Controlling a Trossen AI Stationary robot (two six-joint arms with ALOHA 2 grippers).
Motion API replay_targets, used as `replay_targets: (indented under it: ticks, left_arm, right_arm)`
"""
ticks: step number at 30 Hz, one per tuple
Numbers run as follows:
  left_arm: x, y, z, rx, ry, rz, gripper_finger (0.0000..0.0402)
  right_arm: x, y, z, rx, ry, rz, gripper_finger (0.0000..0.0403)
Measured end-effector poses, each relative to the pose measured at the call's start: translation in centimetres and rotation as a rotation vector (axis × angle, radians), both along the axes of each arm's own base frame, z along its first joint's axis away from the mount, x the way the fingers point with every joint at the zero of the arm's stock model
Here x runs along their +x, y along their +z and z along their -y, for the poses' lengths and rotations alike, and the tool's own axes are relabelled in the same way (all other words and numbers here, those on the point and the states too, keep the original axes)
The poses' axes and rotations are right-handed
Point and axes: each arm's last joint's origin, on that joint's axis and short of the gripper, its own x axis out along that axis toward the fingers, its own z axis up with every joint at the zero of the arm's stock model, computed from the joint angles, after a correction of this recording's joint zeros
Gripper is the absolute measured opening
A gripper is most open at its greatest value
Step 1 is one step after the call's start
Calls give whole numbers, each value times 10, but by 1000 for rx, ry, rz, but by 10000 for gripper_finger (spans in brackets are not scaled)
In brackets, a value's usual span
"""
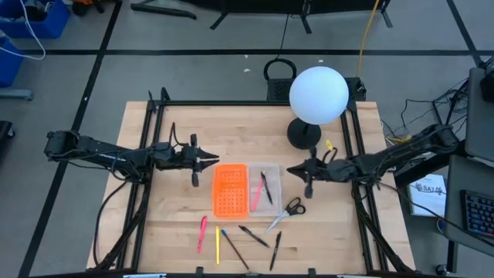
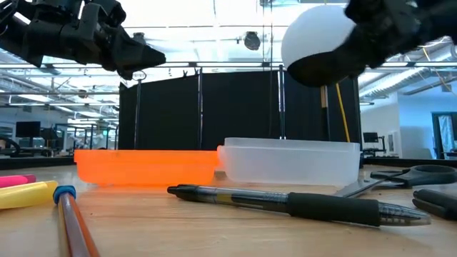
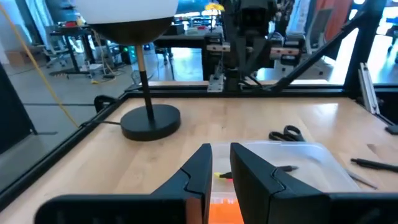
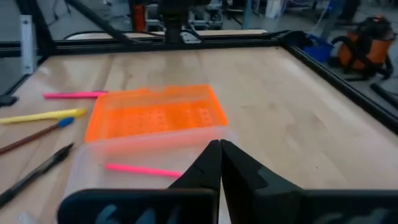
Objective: Pick & place school supplies into a supply box
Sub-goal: Put the black pen into the orange supply box
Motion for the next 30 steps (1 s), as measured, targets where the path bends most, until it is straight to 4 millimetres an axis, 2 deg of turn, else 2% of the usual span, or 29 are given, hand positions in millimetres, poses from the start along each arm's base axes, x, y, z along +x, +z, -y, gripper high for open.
replay_targets:
  ticks: [5,11,15,20,25,30]
  left_arm:
    - [0,0,-1,-37,36,7,67]
    - [-2,-5,-8,-179,284,-6,67]
    - [1,-4,-2,-217,212,-68,67]
    - [28,23,27,-176,140,-252,67]
    - [71,52,76,-43,3,-391,67]
    - [106,64,119,37,-90,-539,67]
  right_arm:
    - [-22,-22,4,-28,27,87,1]
    - [-40,-38,10,36,19,273,1]
    - [-42,-32,10,61,18,349,0]
    - [-42,-33,10,37,47,337,0]
    - [-42,-31,6,26,193,350,0]
    - [-44,-27,3,47,310,375,0]
